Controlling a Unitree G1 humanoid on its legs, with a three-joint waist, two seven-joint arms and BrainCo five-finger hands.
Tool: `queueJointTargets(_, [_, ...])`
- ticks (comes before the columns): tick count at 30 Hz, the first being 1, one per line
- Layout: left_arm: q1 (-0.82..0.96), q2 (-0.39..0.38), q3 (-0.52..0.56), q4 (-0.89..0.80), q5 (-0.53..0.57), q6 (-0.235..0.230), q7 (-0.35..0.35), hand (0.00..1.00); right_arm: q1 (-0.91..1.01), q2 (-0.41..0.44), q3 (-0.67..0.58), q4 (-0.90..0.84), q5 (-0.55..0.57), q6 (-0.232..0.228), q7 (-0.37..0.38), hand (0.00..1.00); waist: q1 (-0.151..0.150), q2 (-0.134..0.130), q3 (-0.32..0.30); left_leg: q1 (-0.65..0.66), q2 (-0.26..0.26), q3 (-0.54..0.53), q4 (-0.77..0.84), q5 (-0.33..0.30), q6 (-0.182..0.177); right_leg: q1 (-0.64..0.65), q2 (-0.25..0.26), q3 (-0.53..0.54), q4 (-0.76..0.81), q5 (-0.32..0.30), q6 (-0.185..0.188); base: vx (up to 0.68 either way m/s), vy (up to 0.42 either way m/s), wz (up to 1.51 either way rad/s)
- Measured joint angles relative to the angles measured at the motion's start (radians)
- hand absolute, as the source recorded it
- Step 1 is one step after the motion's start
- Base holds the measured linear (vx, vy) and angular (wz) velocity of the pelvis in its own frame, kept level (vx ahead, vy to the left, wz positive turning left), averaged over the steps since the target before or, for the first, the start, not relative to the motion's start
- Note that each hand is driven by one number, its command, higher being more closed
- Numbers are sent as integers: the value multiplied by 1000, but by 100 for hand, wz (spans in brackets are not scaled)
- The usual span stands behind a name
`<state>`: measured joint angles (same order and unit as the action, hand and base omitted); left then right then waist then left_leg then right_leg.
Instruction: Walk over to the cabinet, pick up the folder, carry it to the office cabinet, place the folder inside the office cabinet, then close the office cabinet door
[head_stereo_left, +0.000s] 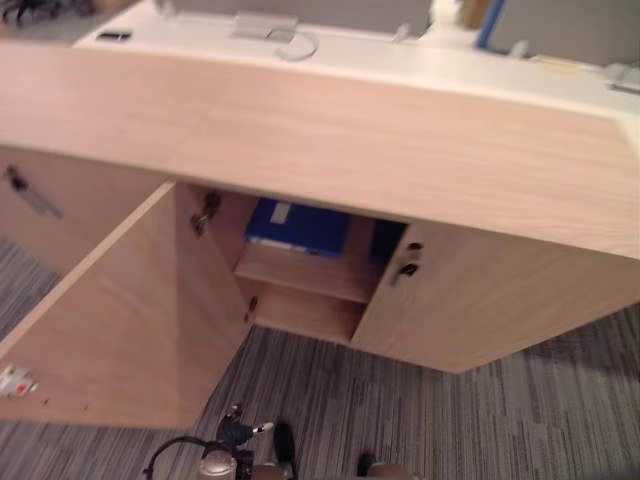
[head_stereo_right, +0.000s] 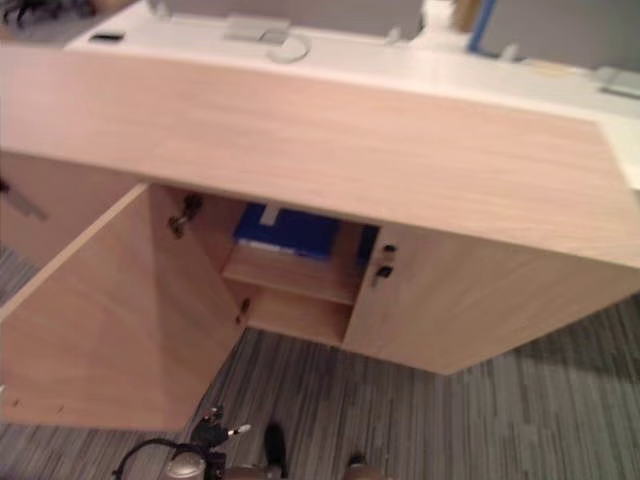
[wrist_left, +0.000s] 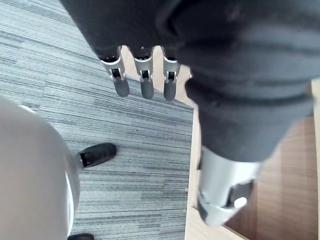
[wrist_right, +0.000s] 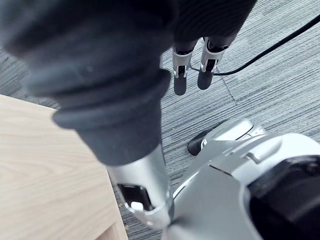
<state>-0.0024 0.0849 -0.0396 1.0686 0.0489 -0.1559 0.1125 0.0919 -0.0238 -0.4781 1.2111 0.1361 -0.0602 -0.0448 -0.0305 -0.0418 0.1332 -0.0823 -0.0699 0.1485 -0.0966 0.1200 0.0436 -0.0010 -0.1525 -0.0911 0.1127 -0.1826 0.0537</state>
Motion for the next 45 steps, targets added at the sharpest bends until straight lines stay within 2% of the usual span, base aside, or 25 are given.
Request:
queueJointTargets(3, [6,11,-10,2,-1,0,-4,0,-3,-10,49,0,0,-2,0,0,18,0,1,18,-30,-7,0,-7,10,26,-18,32,-15,16,8,20,149,15])
queueJointTargets(8, [4,19,-28,16,-2,-1,-6,0,-10,-15,81,2,0,-2,-1,0,18,-1,2,39,-41,-12,-1,-11,15,56,-23,37,-21,27,21,23,37,3])
queueJointTargets(10, [1,23,-43,21,-2,-3,-7,0,-12,-18,87,2,0,-2,-1,0,17,-4,6,50,-48,-33,-1,-12,17,59,-30,20,14,12,48,18,-38,29])
queueJointTargets(12, [-6,29,-62,20,-3,-4,-8,0,-23,-19,87,1,0,-1,0,0,17,-15,16,62,-69,-65,0,-20,26,54,-56,-15,89,-41,83,5,-54,55])
queueJointTargets(15, [-8,27,-63,22,-2,-5,-7,0,-43,-23,88,-2,0,-2,1,0,15,-12,21,68,-77,-111,0,-18,29,41,-62,-7,189,-59,90,11,-51,43])
queueJointTargets(16, [-9,28,-64,22,-2,-5,-5,0,-44,-23,87,-1,0,-2,1,0,15,-14,20,68,-71,-145,0,-11,25,24,-49,15,246,-57,85,23,-27,87])
queueJointTargets(18, [-16,28,-64,21,-3,-5,-4,0,-40,-20,87,0,-2,-2,1,0,16,-11,19,63,-55,-198,0,1,17,18,-18,47,249,-46,56,32,-31,79])
queueJointTargets(23, [-15,39,-48,22,-8,-5,0,0,-64,-15,87,4,-43,-1,4,0,28,-22,21,11,-45,-270,4,37,6,70,22,39,96,-35,34,10,-147,46])
queueJointTargets(25, [-13,37,-31,23,-16,-5,5,0,-70,-14,88,4,-43,0,5,0,31,-22,21,15,-28,-284,0,43,-1,91,44,40,76,-30,25,-30,-234,27])
queueJointTargets(27, [-13,37,-15,23,-24,-5,14,0,-87,-9,121,2,-39,-1,4,0,37,-22,22,14,6,-297,-1,52,-19,94,85,42,73,-16,2,-64,-214,9])
queueJointTargets(34, [-17,38,8,35,-83,-5,-7,0,-99,-1,157,0,-39,-4,4,0,35,-13,33,-23,74,-344,-1,74,-72,95,151,31,56,-11,-8,-116,-163,14])
queueJointTargets(36, [-27,39,12,51,-115,-3,-33,0,-99,-5,148,0,-38,-4,5,0,26,-9,42,-45,77,-309,-1,45,-80,95,147,-16,34,-10,-37,-177,-71,50])
queueJointTargets(37, [-51,41,31,65,-134,-1,-53,0,-100,-4,103,1,-39,-4,7,0,9,-29,58,-82,73,-171,56,-25,-46,83,108,-83,11,2,-66,-174,-25,97])
queueJointTargets(38, [-69,40,48,67,-141,0,-69,0,-97,-9,71,4,-39,-1,8,0,8,-28,74,-117,80,-45,179,-51,-43,85,74,-116,25,2,-66,-172,-7,104])
queueJointTargets(40, [-57,35,83,68,-148,2,-91,0,-75,-22,29,11,-39,2,13,0,8,-28,79,-109,98,96,375,-109,-43,91,21,-153,51,1,-65,-75,66,58])
queueJointTargets(41, [-35,35,101,72,-149,5,-104,0,-67,-27,27,10,-39,3,16,0,7,-16,73,-81,119,127,426,-138,-46,93,12,-152,60,0,-62,-32,169,31])
queueJointTargets(42, [-15,34,130,82,-157,8,-123,0,-56,-34,18,3,-39,3,21,0,6,5,61,-42,140,118,412,-188,-63,88,16,-153,71,-10,-45,-30,188,15])
queueJointTargets(43, [-14,34,146,91,-160,12,-133,0,-58,-32,1,2,-39,3,24,0,7,21,58,-32,136,103,375,-200,-61,82,21,-153,77,-16,-32,-57,214,29])
queueJointTargets(44, [-14,39,180,111,-164,23,-159,0,-60,-14,-38,4,-37,7,30,0,7,19,48,-1,105,83,261,-168,-42,57,18,-153,89,-23,-20,-64,185,40])
queueJointTargets(45, [-9,45,207,120,-170,34,-173,0,-54,-8,-63,11,-36,9,38,0,1,11,32,18,79,73,167,-117,-34,39,12,-147,78,-18,-23,-54,167,52])
